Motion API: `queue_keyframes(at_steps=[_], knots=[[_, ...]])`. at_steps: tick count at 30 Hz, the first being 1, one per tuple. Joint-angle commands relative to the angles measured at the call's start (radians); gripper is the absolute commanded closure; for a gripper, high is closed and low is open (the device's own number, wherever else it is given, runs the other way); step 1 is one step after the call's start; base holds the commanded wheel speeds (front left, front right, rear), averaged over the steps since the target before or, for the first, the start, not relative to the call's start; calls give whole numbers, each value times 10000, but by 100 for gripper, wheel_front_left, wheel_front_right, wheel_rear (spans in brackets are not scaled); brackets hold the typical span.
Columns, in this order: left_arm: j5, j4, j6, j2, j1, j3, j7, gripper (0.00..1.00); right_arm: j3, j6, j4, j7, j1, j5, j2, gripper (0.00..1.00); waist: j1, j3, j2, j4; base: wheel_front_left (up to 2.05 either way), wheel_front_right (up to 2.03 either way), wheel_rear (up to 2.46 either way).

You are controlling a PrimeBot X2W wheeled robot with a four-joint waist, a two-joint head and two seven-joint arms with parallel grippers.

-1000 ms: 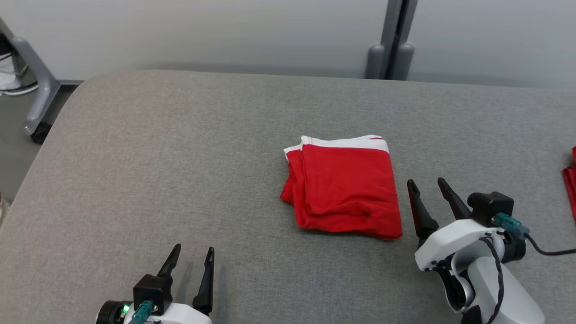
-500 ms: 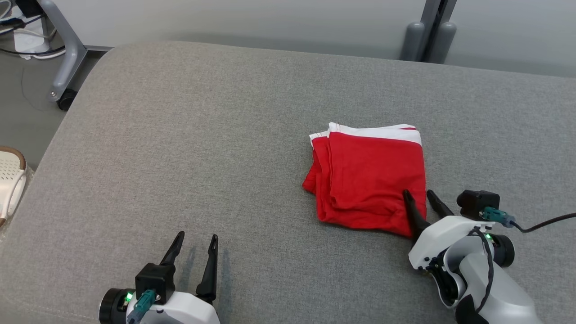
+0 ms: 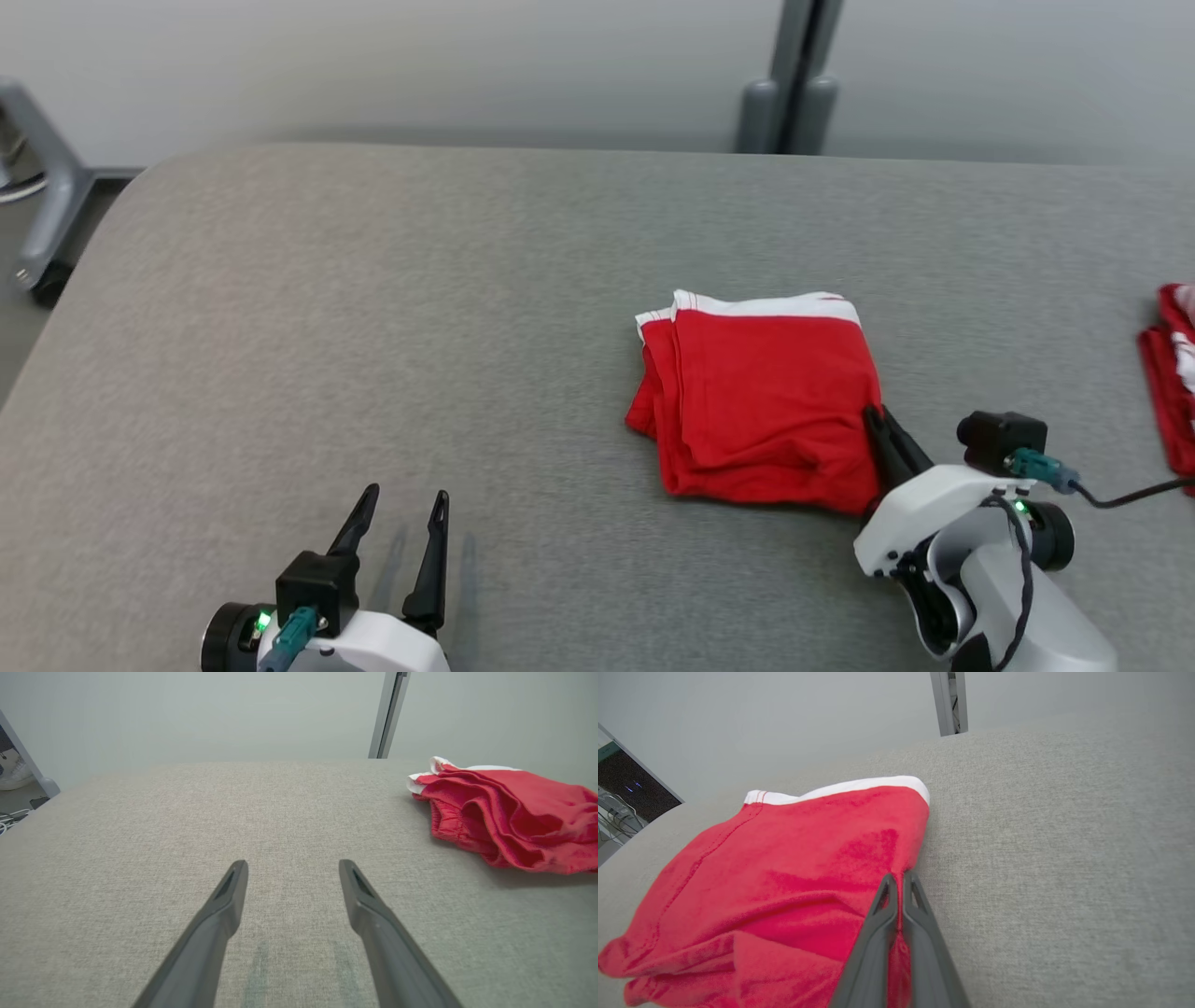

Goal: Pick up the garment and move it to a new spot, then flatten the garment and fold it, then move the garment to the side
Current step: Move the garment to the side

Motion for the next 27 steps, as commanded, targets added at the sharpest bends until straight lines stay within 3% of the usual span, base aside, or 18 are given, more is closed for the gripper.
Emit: queue_keyframes(at_steps=[1, 6, 9, 10, 19, 27], knots=[[13, -40, -40, 35, 139, 48, 3, 0, 53, -4, -121, 8, 303, -160, -87, 100, 0, -440, 0, -904, 0, 0, 0], [-86, -42, -65, 38, 136, -48, 3, 0, 62, -4, -282, 8, 607, -337, -87, 100, 0, -605, 0, -1929, 0, 0, 0], [-240, -73, -10, 38, 10, -195, 3, 0, 108, -4, -434, 8, 882, -530, -78, 100, 0, -638, 0, -2966, 0, 0, 0], [-240, -73, -10, 38, 10, -195, 3, 0, 108, -4, -434, 8, 882, -530, -78, 100, 0, -638, 0, -2966, 0, 0, 0], [-368, -22, 86, 40, -163, -389, 3, 0, 876, -4, -622, 8, 988, -450, -84, 100, 0, -499, 0, -5241, 0, 0, 0], [-304, 45, 22, 44, -411, -491, 3, 0, 1427, -4, -648, 8, 775, -397, -75, 100, 0, -235, 0, -6406, 0, 0, 0]])
